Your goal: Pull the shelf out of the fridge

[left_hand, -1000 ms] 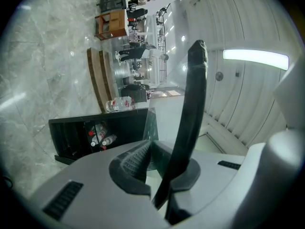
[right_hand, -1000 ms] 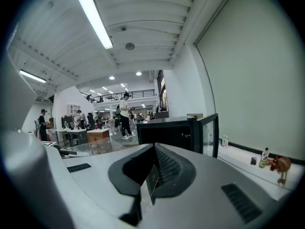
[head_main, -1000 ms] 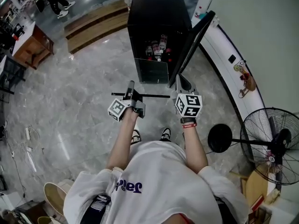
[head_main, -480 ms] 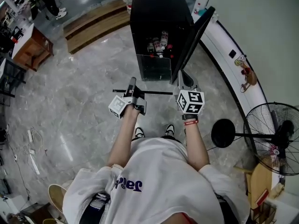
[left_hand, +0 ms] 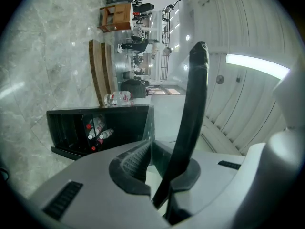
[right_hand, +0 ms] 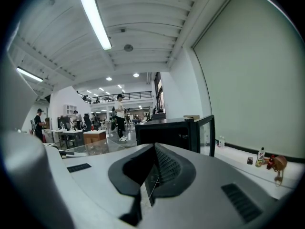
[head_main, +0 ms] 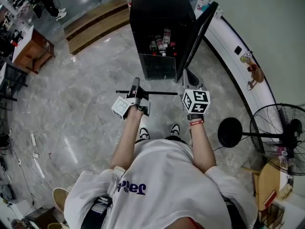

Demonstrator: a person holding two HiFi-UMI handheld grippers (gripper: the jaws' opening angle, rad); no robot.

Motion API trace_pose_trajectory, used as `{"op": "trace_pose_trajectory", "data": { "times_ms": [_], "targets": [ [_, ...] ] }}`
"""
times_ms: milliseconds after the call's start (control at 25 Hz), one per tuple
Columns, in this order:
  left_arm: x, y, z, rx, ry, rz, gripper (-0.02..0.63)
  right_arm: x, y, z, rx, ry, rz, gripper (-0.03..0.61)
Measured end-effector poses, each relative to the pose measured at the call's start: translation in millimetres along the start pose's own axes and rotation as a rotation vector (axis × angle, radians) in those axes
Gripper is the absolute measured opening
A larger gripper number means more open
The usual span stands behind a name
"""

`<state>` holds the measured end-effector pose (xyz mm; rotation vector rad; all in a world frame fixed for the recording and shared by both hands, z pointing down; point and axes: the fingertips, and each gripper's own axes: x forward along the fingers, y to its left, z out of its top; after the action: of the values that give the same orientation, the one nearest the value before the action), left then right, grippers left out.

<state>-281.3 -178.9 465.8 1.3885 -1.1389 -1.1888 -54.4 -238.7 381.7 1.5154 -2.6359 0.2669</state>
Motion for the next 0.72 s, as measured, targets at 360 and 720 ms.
{"op": "trace_pose_trajectory", "data": {
  "times_ms": [360, 720],
  "targets": [
    [0, 36, -11, -0.113, -0.035, 0.037, 0.037, 1, -17, -4, -0.006, 0.015, 0.031, 0.012],
    [20, -1, -64, -0.047, -0.031, -0.025, 0.038, 1, -58, -10, 0.012, 0.019, 0.072, 0.012]
  ]
}}
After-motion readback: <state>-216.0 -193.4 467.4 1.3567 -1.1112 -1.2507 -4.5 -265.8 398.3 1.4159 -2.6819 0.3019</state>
